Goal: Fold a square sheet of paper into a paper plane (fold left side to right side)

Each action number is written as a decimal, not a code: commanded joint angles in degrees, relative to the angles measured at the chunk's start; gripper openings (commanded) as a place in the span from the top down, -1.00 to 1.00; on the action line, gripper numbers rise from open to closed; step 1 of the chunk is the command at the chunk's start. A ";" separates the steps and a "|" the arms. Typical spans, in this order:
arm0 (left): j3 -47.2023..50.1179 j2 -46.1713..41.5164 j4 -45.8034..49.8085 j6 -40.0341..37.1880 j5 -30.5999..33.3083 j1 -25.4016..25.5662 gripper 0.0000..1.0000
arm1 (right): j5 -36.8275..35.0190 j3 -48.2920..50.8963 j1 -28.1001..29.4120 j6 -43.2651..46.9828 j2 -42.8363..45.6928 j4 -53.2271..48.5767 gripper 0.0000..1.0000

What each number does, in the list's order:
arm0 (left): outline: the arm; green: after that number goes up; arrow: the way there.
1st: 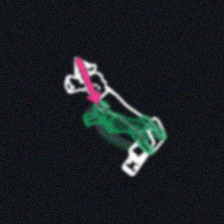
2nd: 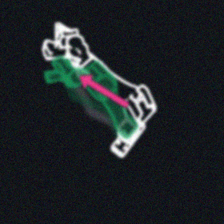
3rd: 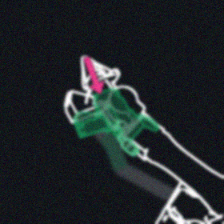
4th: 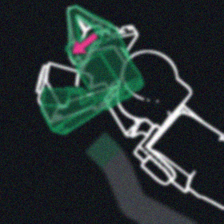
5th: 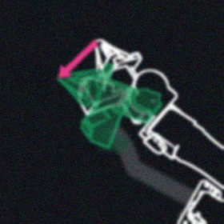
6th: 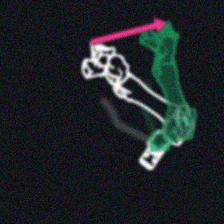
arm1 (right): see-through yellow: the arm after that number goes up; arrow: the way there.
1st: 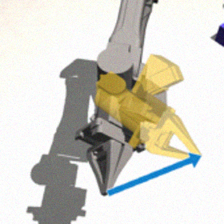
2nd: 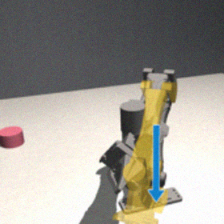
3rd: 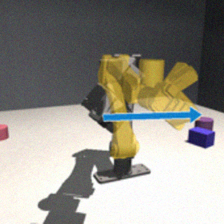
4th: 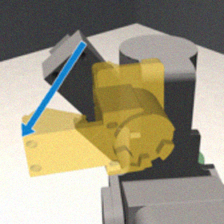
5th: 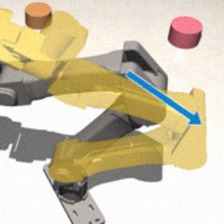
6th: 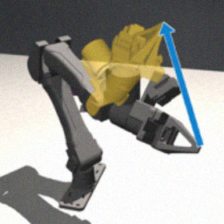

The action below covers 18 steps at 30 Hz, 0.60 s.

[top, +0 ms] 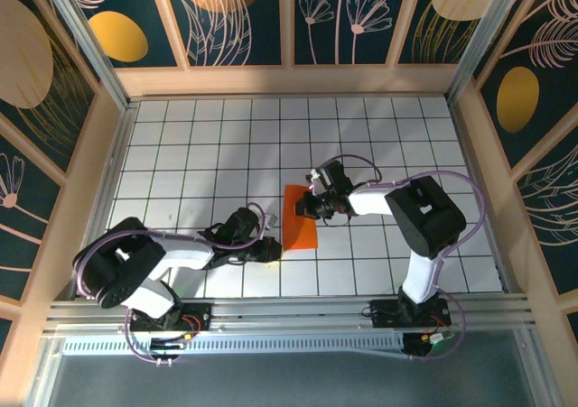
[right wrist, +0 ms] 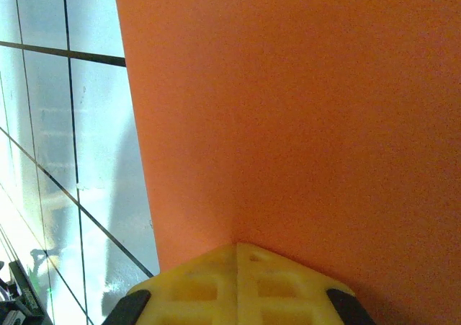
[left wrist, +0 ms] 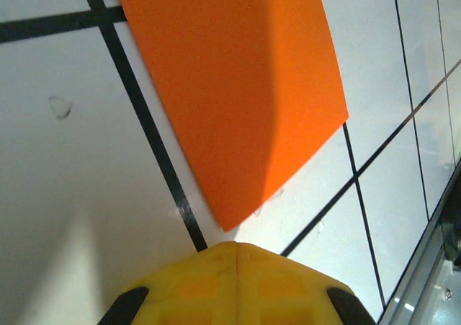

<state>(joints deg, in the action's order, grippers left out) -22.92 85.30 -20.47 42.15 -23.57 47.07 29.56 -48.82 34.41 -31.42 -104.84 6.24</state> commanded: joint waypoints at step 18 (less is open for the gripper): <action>-15.27 10.44 5.71 -2.83 -1.21 -4.59 1.00 | -3.72 0.61 1.03 1.47 -0.73 -5.80 1.00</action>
<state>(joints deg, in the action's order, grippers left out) -36.47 94.04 -15.18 40.69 -24.03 42.52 29.19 -48.86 34.61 -31.42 -104.77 6.17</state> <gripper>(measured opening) 0.048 0.051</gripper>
